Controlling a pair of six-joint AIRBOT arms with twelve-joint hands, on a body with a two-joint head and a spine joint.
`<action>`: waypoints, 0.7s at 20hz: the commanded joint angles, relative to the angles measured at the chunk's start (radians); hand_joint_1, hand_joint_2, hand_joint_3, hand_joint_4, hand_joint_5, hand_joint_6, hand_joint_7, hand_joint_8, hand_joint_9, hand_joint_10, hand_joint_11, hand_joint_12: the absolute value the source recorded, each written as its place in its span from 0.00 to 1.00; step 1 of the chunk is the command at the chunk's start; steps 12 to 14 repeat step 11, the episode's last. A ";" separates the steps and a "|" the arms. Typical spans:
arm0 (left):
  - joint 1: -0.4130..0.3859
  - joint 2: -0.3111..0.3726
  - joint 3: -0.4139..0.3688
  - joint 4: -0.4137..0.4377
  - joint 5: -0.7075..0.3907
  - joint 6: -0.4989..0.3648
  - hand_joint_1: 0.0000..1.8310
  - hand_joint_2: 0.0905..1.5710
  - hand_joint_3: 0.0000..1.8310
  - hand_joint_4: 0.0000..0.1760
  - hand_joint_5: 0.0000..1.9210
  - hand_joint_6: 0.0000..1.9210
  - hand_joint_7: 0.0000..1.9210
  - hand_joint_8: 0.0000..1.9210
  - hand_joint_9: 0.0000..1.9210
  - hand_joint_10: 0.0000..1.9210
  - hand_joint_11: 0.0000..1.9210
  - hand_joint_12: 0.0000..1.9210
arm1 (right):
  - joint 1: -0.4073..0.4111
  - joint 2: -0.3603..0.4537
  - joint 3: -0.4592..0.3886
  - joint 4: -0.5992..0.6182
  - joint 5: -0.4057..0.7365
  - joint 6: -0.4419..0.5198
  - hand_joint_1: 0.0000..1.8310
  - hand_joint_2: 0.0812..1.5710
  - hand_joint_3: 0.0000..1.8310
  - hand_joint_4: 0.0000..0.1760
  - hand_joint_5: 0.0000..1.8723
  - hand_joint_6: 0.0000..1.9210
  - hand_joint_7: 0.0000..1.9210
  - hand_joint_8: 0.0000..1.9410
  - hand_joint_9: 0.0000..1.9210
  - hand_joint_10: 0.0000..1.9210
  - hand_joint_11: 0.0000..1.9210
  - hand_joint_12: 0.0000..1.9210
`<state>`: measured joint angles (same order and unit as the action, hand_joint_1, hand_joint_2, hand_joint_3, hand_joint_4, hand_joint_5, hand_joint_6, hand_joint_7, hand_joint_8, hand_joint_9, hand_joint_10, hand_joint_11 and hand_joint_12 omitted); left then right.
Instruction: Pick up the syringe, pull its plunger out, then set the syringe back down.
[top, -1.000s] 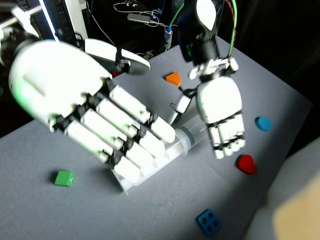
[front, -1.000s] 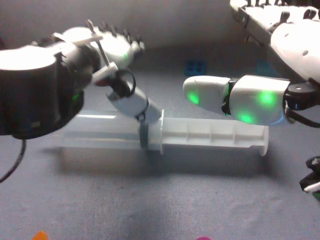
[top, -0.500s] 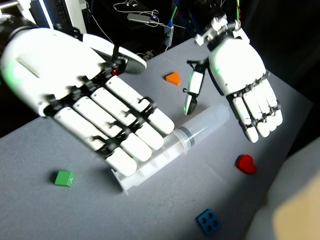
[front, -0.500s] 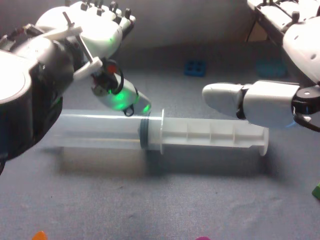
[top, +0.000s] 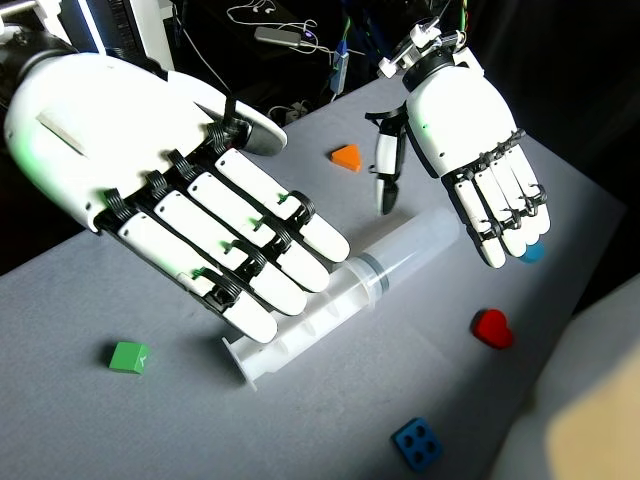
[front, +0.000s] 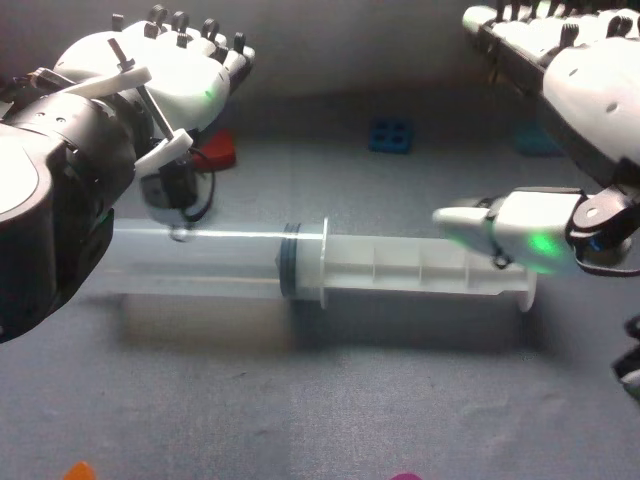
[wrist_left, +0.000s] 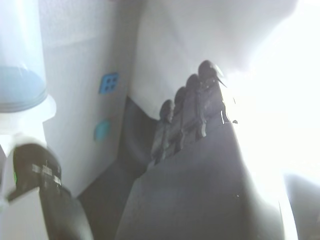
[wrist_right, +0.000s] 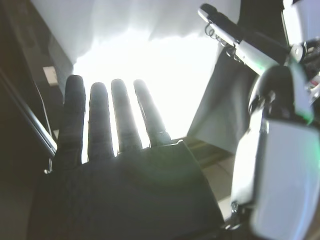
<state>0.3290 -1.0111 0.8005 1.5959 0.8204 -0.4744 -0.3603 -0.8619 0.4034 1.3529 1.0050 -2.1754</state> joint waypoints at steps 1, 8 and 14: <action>-0.007 0.005 -0.001 0.075 0.046 0.001 0.65 0.68 0.01 0.00 0.23 0.03 0.22 0.11 0.22 0.09 0.01 0.45 | 0.018 0.002 -0.002 -0.097 -0.008 0.032 0.54 0.64 0.00 0.00 0.25 0.02 0.32 0.06 0.29 0.13 0.13 0.59; -0.031 0.006 -0.004 0.057 0.047 -0.008 0.84 0.71 0.00 0.00 0.54 1.00 0.54 1.00 0.59 1.00 0.66 1.00 | 0.028 0.004 0.001 -0.097 0.032 -0.059 0.61 0.66 0.00 0.00 0.64 1.00 0.73 1.00 0.81 1.00 0.91 1.00; -0.031 0.006 -0.011 0.053 0.047 -0.008 0.89 0.71 0.00 0.00 0.56 1.00 0.59 1.00 0.62 1.00 0.69 1.00 | 0.024 0.010 0.001 -0.097 0.031 -0.057 0.60 0.69 0.01 0.00 0.67 1.00 0.76 1.00 0.82 1.00 0.93 1.00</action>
